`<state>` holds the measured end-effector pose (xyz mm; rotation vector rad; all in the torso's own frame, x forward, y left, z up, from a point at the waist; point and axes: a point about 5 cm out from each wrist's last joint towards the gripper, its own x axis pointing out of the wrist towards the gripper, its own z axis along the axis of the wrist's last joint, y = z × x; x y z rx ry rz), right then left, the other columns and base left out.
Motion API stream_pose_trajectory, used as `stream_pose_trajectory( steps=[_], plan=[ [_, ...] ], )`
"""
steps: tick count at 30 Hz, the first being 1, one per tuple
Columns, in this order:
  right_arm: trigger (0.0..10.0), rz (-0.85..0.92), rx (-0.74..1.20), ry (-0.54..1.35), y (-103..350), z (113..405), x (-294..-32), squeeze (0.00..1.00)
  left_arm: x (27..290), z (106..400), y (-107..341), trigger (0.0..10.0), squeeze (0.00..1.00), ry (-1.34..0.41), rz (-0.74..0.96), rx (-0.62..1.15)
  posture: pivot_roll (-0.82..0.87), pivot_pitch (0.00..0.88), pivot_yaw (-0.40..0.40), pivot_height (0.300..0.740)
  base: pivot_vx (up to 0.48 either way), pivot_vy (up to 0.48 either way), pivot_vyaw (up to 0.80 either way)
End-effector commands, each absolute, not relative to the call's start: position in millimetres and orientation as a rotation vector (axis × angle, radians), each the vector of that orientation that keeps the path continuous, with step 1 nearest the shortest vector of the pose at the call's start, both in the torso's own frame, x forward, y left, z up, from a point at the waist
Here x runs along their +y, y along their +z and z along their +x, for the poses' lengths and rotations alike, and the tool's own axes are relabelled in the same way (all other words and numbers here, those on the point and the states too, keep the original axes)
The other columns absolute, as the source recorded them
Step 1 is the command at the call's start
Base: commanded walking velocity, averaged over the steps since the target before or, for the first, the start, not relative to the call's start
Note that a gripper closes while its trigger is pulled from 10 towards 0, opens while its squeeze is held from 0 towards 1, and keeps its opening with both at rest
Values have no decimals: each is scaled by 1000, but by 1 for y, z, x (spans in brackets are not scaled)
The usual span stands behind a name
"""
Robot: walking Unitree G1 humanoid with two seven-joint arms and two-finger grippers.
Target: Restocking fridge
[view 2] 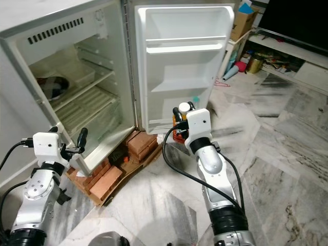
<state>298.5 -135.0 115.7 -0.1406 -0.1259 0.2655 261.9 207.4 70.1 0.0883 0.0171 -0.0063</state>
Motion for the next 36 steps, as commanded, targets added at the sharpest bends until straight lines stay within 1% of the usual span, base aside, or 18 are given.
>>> stream_pose_trajectory(
  steps=[1,28,36],
  plan=[
    [10000,-144,-146,247,120,300,-137,0,208,263,72,10000,0,-13,100,10,48,29,-42,740,450,0,0],
    [10000,-128,-130,277,117,301,-131,0,208,262,70,10000,0,-6,117,26,49,34,-38,740,438,0,0],
    [10000,-120,-123,294,116,300,-129,0,209,262,68,10000,0,11,122,35,52,34,-39,740,0,0,0]
  ],
)
